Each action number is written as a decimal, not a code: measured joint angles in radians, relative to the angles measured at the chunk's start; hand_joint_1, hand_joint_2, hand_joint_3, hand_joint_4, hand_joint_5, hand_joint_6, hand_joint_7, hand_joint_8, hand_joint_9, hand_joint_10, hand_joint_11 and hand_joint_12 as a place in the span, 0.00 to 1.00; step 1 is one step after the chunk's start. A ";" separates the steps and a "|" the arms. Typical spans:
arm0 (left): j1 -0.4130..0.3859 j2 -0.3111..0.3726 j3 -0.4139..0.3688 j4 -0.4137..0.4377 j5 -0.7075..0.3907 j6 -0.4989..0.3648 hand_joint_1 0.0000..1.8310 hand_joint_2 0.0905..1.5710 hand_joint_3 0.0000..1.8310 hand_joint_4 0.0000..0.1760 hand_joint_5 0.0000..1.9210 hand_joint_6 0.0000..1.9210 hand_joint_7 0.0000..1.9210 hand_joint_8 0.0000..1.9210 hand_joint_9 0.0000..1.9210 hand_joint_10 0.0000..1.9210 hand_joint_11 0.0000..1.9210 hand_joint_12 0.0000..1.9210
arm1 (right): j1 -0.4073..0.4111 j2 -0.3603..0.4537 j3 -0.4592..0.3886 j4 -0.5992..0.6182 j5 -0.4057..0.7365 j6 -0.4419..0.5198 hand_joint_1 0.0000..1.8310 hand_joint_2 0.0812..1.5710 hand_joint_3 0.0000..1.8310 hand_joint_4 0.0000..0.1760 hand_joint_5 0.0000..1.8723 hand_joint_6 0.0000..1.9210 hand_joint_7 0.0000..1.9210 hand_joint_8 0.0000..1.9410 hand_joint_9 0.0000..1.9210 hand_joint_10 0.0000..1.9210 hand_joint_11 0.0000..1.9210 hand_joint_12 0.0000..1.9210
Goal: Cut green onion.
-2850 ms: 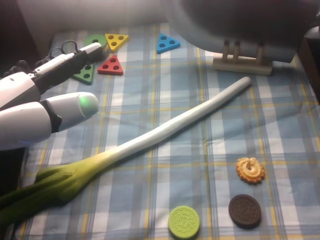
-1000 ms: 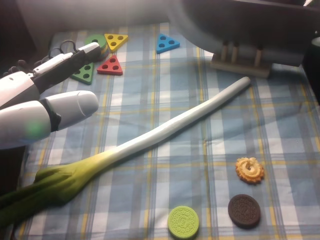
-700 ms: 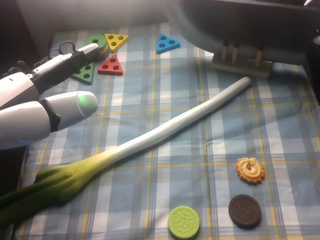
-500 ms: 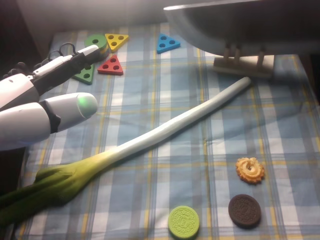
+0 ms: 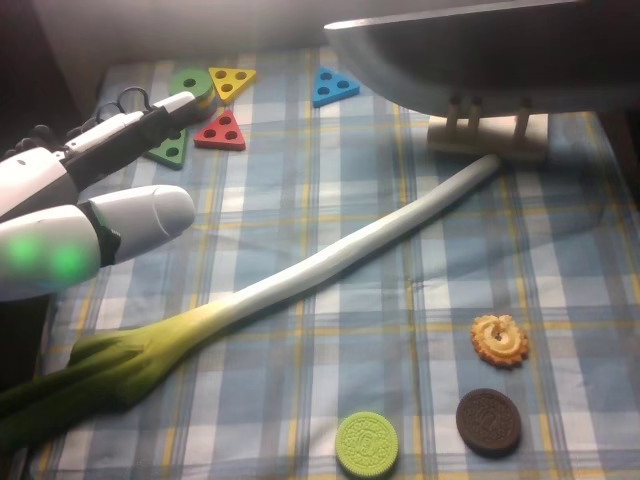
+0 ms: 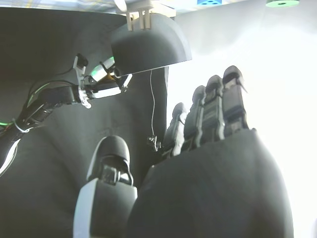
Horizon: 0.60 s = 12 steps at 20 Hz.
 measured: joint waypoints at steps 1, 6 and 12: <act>0.000 0.000 0.000 0.000 0.000 0.000 0.00 0.76 0.00 0.84 0.00 0.00 0.01 0.00 0.01 0.00 0.00 0.00 | -0.004 0.000 0.000 0.009 0.004 0.000 0.75 0.79 0.00 0.71 0.48 1.00 0.62 1.00 0.72 1.00 0.79 1.00; 0.000 0.000 0.000 0.000 0.001 0.000 0.00 0.76 0.00 0.67 0.01 0.00 0.03 0.01 0.01 0.00 0.00 0.00 | -0.044 0.010 -0.020 0.075 0.095 0.003 0.68 0.81 0.00 0.00 0.45 1.00 0.63 1.00 0.75 1.00 0.82 1.00; 0.000 -0.006 0.001 -0.001 0.002 0.000 0.00 0.75 0.00 0.57 0.01 0.00 0.02 0.00 0.02 0.00 0.02 0.01 | -0.050 0.031 -0.062 0.082 0.208 0.014 0.74 0.79 0.00 0.00 0.49 1.00 0.63 1.00 0.76 1.00 0.83 1.00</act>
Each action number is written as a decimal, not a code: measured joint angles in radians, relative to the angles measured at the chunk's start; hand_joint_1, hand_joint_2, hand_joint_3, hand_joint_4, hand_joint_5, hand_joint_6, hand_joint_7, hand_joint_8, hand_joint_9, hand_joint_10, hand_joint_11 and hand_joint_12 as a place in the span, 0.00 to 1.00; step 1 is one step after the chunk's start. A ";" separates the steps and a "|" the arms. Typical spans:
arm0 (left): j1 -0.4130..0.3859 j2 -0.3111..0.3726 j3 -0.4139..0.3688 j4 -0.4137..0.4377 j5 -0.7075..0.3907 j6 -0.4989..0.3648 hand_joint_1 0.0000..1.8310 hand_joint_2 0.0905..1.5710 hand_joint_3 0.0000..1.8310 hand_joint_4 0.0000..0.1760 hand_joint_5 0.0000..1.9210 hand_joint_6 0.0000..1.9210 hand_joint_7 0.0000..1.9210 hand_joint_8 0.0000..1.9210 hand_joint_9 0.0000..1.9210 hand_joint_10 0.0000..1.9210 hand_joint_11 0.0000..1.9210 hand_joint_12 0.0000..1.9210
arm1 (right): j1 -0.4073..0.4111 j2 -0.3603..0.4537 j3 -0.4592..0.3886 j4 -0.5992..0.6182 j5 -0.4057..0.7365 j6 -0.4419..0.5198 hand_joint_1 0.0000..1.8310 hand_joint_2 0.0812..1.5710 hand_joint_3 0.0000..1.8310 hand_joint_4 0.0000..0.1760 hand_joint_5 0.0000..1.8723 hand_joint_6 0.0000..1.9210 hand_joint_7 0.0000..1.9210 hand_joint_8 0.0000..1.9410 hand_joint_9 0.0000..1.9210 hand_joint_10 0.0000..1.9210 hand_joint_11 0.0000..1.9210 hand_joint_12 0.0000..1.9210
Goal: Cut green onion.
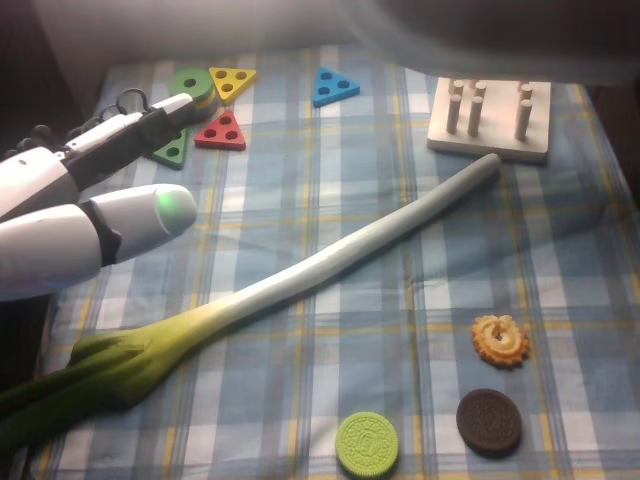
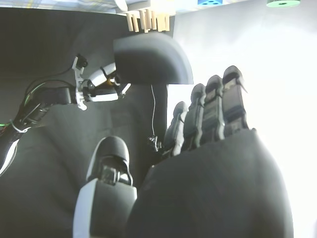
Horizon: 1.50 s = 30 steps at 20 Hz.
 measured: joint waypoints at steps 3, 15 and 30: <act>0.000 -0.003 0.000 0.000 0.011 0.000 0.00 0.75 0.00 0.66 0.00 0.00 0.02 0.00 0.01 0.00 0.01 0.00 | -0.013 0.020 -0.025 -0.004 0.040 0.003 0.76 0.80 0.00 0.55 0.52 1.00 0.67 1.00 0.79 1.00 0.86 1.00; -0.023 -0.042 0.020 0.028 0.115 0.045 0.00 0.81 0.00 0.18 0.05 0.00 0.09 0.00 0.03 0.00 0.01 0.01 | -0.074 -0.003 -0.055 -0.012 0.103 0.038 0.82 0.76 0.00 0.47 0.49 1.00 0.64 1.00 0.74 1.00 0.79 1.00; -0.101 -0.110 -0.033 0.035 0.330 0.450 0.00 0.77 0.00 0.00 0.00 0.00 0.00 0.00 0.00 0.00 0.00 0.00 | -0.064 -0.035 -0.054 -0.029 0.119 0.063 0.76 0.79 0.00 0.67 0.44 1.00 0.60 1.00 0.70 1.00 0.75 1.00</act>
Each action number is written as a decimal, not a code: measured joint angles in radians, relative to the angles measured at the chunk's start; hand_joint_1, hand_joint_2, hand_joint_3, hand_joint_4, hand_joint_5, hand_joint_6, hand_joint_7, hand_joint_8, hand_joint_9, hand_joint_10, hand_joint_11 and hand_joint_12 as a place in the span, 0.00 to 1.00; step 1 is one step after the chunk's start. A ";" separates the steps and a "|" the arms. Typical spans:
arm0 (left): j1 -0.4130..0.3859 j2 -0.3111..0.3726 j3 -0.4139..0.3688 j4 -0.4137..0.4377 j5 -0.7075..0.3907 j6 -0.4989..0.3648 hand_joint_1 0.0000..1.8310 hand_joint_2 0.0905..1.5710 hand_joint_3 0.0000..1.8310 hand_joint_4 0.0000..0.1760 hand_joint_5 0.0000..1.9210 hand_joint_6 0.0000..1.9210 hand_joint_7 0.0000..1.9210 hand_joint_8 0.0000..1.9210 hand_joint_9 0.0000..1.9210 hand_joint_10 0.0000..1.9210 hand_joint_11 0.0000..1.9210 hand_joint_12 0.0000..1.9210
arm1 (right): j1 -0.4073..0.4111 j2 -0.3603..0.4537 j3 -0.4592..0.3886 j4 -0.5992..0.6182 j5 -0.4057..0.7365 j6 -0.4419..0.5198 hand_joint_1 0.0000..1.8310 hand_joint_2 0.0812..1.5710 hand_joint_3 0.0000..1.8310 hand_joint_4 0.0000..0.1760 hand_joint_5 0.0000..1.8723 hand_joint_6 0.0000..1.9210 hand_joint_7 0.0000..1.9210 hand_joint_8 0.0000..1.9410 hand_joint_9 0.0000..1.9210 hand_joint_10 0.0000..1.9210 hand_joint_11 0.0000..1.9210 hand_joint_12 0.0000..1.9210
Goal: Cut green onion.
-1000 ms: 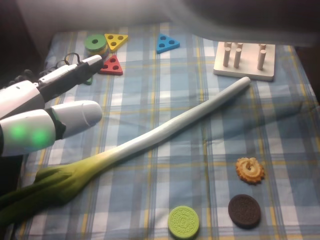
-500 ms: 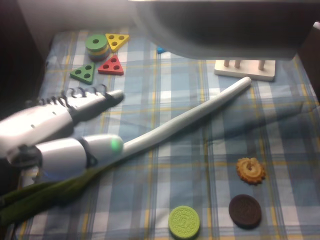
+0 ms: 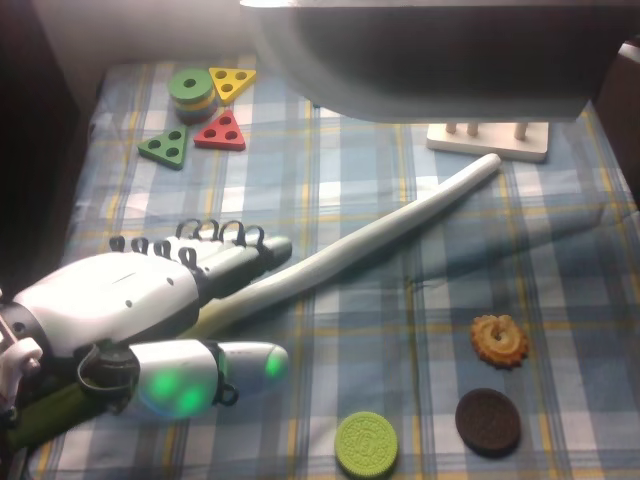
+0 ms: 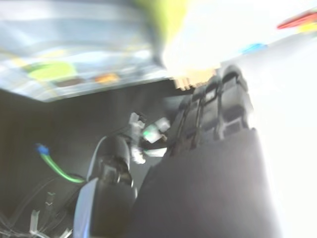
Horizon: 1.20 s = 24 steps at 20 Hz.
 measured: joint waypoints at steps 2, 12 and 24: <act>0.000 0.000 0.000 0.006 0.022 0.000 0.00 0.77 0.00 0.00 0.00 0.00 0.00 0.00 0.00 0.00 0.00 0.00 | 0.004 -0.002 0.003 0.001 -0.002 0.000 0.76 0.79 0.00 0.74 0.48 1.00 0.63 1.00 0.72 1.00 0.77 1.00; -0.039 -0.058 0.049 0.050 0.142 0.003 0.00 0.76 0.00 0.00 0.00 0.00 0.00 0.00 0.00 0.00 0.00 0.00 | 0.011 -0.041 0.024 0.002 -0.007 0.023 0.84 0.76 0.00 1.00 0.43 1.00 0.59 1.00 0.70 1.00 0.77 1.00; -0.041 -0.069 0.056 0.044 0.149 0.004 0.00 0.77 0.00 0.00 0.00 0.00 0.00 0.00 0.00 0.00 0.00 0.00 | -0.056 -0.077 0.029 0.040 -0.025 0.053 0.82 0.76 0.00 0.72 0.45 1.00 0.58 1.00 0.70 1.00 0.79 1.00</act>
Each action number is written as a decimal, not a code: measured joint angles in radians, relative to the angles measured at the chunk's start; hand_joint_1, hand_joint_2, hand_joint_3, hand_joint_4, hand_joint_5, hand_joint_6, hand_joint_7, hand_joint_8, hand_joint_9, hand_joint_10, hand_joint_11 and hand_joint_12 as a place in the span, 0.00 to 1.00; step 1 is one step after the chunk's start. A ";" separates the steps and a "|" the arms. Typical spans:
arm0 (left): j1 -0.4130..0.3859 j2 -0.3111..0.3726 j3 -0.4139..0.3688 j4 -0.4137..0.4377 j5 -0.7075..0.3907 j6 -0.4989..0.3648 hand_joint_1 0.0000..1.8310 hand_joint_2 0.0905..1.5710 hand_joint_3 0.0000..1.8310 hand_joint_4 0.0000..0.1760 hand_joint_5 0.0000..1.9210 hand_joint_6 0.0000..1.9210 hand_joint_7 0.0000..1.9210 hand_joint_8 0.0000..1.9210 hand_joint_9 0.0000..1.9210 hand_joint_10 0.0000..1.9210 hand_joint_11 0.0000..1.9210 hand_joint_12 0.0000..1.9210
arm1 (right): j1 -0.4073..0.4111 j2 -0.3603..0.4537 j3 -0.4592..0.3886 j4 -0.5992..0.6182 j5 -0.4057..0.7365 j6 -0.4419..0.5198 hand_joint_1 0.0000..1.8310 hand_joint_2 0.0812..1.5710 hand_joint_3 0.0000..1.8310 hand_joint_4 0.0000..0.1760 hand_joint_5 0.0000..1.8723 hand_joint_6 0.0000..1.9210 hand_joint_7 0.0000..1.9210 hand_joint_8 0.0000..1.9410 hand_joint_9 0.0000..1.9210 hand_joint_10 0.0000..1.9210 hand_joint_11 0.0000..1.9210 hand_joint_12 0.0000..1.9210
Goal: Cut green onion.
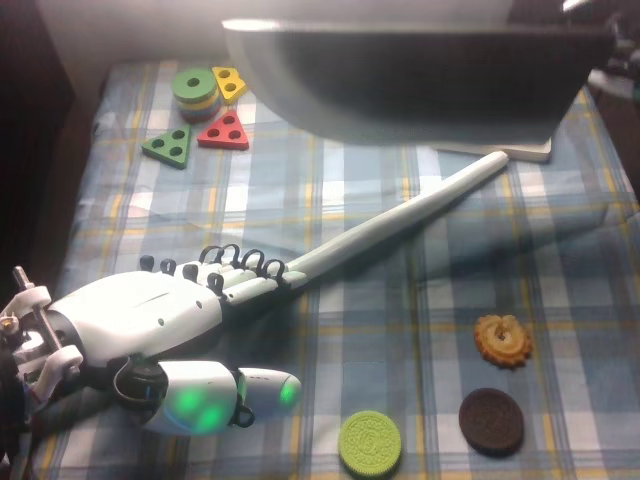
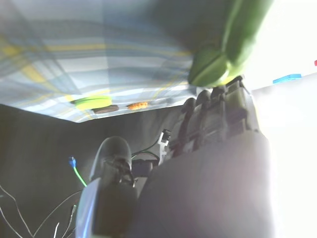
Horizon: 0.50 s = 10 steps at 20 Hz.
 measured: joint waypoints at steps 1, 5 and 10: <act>0.000 0.000 0.000 -0.003 -0.002 0.000 0.00 0.77 0.00 0.00 0.00 0.00 0.00 0.00 0.00 0.00 0.00 0.00 | -0.029 -0.012 0.000 0.011 -0.012 0.001 0.85 0.75 0.00 0.77 0.44 1.00 0.58 1.00 0.70 1.00 0.79 1.00; -0.001 0.000 -0.002 -0.009 -0.006 0.000 0.00 0.77 0.00 0.00 0.00 0.00 0.00 0.00 0.00 0.00 0.00 0.00 | -0.107 -0.037 0.008 0.076 -0.026 0.038 0.85 0.75 0.00 1.00 0.50 1.00 0.62 1.00 0.74 1.00 0.82 1.00; -0.001 0.000 -0.003 -0.011 -0.008 0.000 0.00 0.77 0.00 0.00 0.00 0.00 0.00 0.00 0.00 0.00 0.00 0.00 | -0.109 -0.043 0.020 0.069 -0.023 0.051 0.76 0.77 0.00 1.00 0.51 1.00 0.62 1.00 0.74 1.00 0.81 1.00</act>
